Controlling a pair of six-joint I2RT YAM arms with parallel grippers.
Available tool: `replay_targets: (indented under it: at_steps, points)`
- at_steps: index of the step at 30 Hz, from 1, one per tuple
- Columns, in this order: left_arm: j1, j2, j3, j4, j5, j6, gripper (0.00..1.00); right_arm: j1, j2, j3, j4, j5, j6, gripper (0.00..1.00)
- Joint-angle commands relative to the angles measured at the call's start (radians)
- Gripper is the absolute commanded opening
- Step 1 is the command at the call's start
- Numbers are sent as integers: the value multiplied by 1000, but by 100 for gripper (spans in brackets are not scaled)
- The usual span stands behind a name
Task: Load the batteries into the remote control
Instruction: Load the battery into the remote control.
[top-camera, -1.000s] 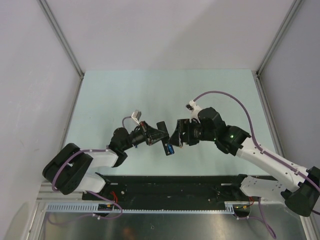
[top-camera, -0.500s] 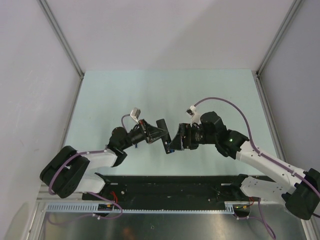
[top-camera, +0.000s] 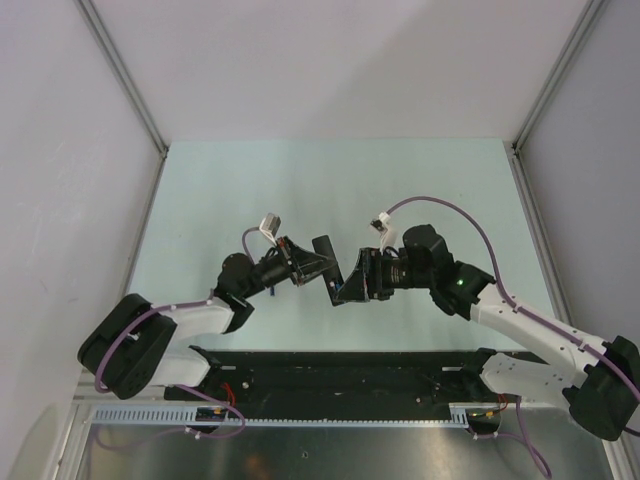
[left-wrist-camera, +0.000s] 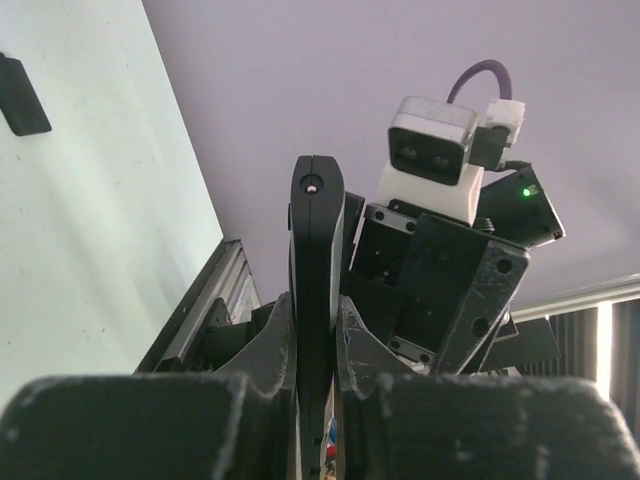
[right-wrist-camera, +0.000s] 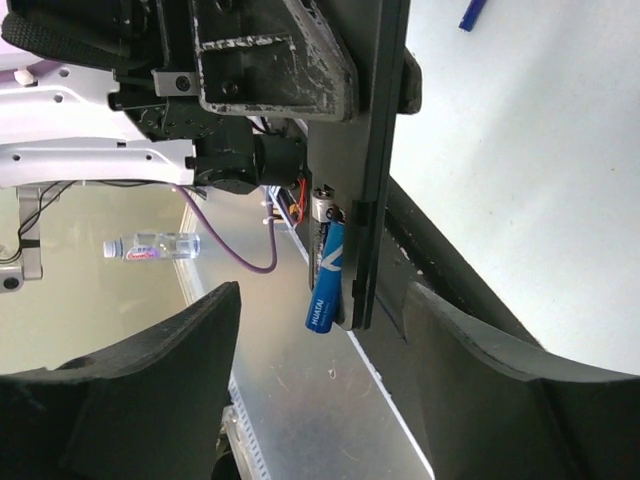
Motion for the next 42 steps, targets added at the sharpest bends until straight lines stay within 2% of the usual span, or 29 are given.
replay_targets:
  at_steps: [1, 19, 42]
  points:
    - [-5, -32, 47, 43, 6, -31, 0, -10, -12, -21, 43, -48, -38, 67]
    - [-6, -62, 30, 30, 12, -40, 0, -30, 3, -26, 51, -56, -81, 60]
    - [-20, -81, 8, 27, 9, -43, 0, -33, 57, -26, 146, -73, -33, 42]
